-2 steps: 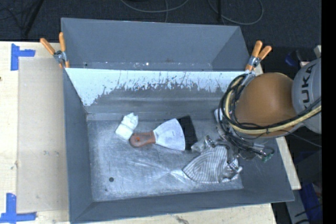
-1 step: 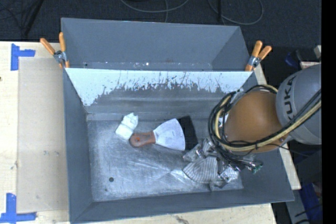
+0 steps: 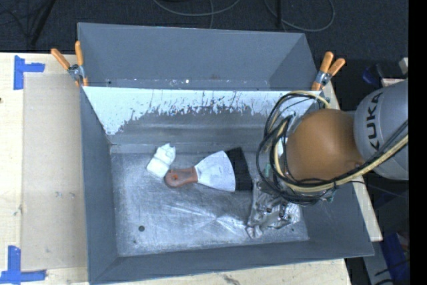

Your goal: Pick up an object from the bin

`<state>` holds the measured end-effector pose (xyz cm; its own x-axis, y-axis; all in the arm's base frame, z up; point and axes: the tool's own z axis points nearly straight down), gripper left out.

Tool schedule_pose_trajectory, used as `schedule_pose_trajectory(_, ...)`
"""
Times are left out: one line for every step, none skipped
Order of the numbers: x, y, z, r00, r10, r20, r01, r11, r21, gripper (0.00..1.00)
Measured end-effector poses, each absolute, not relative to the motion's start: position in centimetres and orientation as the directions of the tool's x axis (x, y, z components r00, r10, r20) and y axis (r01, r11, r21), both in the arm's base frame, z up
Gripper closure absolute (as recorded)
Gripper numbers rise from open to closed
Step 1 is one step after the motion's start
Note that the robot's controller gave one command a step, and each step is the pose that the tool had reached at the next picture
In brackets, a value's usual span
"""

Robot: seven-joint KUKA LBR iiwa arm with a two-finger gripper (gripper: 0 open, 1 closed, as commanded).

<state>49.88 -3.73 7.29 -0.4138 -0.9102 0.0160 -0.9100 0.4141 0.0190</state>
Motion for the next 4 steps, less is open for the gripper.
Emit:
schedule_pose_trajectory(49.9,-3.7,7.3,-0.414,-0.91,0.015,-0.91,0.415,0.018,1.0)
schedule_pose_trajectory(49.8,-3.7,7.6,-0.414,-0.91,0.014,-0.91,0.415,0.017,1.0)
schedule_pose_trajectory(49.8,-3.6,9.2,-0.416,-0.91,0.005,-0.909,0.416,0.013,1.0)
schedule_pose_trajectory(49.9,-3.6,11.5,-0.416,-0.909,0.001,-0.909,0.416,0.007,1.0)
